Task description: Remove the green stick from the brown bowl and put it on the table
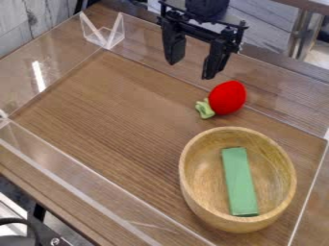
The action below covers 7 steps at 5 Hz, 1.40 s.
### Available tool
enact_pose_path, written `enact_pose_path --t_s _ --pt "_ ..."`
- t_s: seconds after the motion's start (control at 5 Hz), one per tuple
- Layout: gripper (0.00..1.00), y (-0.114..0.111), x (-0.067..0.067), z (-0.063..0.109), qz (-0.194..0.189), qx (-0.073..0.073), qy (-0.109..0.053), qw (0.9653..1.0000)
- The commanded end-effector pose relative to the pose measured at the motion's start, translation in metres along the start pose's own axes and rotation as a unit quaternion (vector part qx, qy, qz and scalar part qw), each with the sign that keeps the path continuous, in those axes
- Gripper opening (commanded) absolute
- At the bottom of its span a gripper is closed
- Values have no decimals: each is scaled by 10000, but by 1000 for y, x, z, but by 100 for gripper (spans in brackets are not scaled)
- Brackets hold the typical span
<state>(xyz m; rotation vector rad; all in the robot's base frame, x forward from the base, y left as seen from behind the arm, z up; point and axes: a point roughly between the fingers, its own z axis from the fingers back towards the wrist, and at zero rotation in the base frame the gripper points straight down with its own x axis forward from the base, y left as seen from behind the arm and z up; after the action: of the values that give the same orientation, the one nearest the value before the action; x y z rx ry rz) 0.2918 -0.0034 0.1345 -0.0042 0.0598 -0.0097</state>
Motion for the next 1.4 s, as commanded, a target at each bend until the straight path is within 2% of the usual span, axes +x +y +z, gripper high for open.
enact_pose_path --t_s 0.0,0.2,0.4,0.6,0.8,1.0,1.2 --pt "100 -8 -6 -15 319 -33 138 9994" --pt "100 -30 -30 -21 659 -97 166 9976" --pt "100 -50 -46 -19 987 -137 113 9950" --pt "100 -64 -61 -33 1251 -219 21 9919" --pt "100 -80 -74 -50 1508 -336 -140 9879" --pt "100 -101 -77 -49 1625 -460 -267 9853" --pt "100 -119 -73 -48 1745 -531 -341 9826"
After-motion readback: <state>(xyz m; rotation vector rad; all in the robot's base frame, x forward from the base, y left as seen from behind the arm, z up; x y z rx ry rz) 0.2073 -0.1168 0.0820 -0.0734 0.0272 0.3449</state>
